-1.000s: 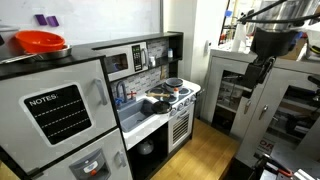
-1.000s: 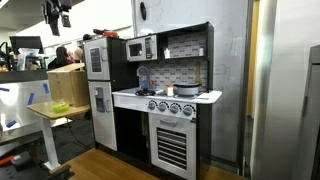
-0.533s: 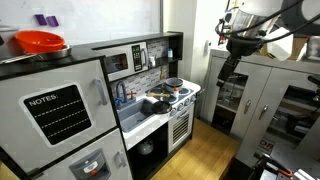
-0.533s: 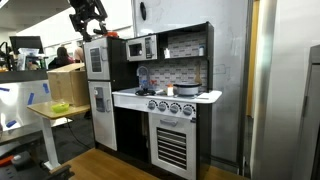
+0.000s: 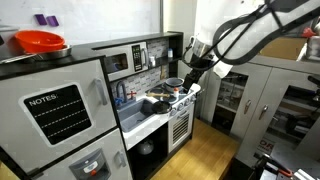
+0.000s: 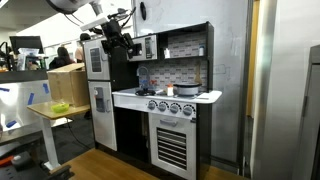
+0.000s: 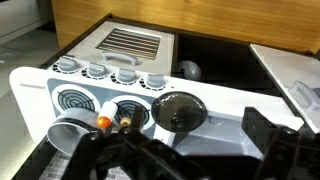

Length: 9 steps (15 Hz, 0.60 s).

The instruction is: Put the black lid on the gray pot

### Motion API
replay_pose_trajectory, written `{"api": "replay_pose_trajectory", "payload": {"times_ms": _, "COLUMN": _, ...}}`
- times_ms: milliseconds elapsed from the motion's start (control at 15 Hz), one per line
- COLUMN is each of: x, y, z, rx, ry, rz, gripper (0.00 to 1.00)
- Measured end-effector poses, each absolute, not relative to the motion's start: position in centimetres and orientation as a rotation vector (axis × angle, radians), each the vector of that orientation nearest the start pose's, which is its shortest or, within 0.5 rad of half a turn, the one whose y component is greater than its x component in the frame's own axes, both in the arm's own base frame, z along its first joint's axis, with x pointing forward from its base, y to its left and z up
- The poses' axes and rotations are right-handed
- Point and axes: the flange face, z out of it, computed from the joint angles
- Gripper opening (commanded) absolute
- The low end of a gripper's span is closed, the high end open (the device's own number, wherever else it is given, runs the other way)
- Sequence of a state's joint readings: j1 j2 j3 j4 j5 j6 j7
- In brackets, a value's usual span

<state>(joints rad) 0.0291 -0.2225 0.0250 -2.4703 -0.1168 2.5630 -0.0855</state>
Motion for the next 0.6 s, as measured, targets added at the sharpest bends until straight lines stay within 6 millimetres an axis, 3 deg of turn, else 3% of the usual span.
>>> {"api": "replay_pose_trajectory", "payload": {"times_ms": 200, "x": 50.0, "y": 3.0, "z": 39.6, "rx": -3.157, "ry": -0.354, "rz": -0.494, "gripper": 1.00}}
{"api": "replay_pose_trajectory", "payload": {"times_ms": 600, "x": 49.9, "y": 3.0, "z": 40.2, "rx": -3.155, "ry": -0.353, "rz": -0.510, "gripper": 1.00}}
